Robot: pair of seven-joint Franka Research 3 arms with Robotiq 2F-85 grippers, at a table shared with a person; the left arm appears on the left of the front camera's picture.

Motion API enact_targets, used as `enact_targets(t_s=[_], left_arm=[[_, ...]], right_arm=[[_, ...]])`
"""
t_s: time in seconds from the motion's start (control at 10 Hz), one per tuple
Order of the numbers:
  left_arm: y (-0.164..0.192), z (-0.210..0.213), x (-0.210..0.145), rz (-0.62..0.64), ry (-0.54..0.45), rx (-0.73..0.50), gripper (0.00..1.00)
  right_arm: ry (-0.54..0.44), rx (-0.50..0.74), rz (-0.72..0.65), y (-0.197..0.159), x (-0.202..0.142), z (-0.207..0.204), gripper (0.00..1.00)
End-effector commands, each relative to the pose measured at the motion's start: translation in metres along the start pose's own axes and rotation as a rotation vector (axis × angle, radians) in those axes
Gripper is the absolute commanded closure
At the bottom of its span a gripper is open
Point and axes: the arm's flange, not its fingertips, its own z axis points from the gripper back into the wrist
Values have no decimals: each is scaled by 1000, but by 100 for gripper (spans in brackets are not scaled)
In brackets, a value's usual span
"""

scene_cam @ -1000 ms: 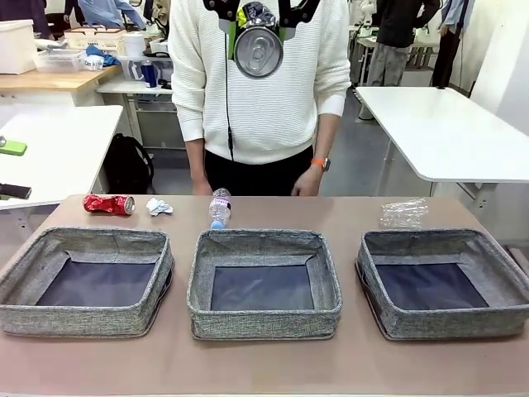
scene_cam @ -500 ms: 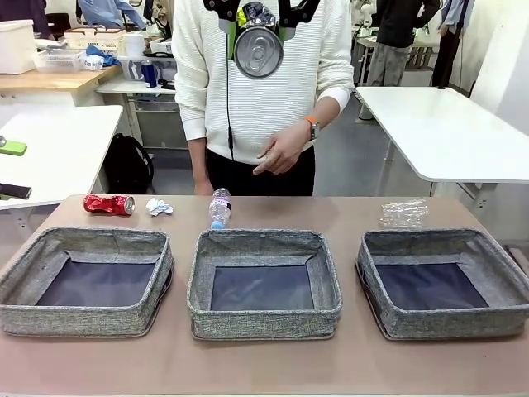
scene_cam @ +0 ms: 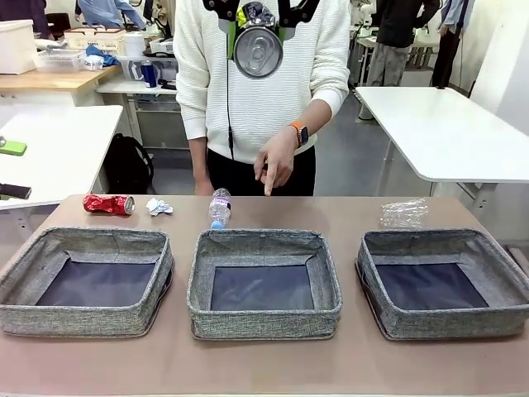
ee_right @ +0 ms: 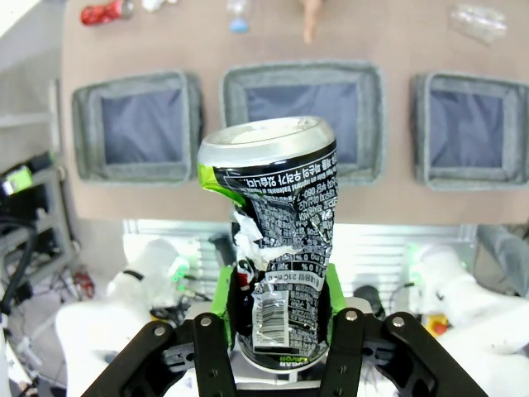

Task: Sort the waste into the appropriate baskets.
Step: Place the picked waste into the Fabric basket indicated by the person.

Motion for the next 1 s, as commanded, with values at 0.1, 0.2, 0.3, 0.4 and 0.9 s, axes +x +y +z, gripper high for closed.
enact_targets(t_s=[0.1, 0.2, 0.3, 0.4, 0.9], left_arm=[[0, -2, 0, -22, -7, -18, 0], [0, -2, 0, -22, -7, -18, 0], [0, -2, 0, -22, -7, -18, 0], [0, -2, 0, -22, -7, -18, 0], [0, -2, 0, -22, -7, -18, 0]], right_arm=[[-6, 6, 4, -1, -1, -1, 52], [-6, 6, 4, -1, -1, -1, 52], [0, 0, 0, 0, 0, 0, 52], [19, -16, 49, -4, -5, -17, 52], [96, 52, 142, -41, -34, -188, 52]])
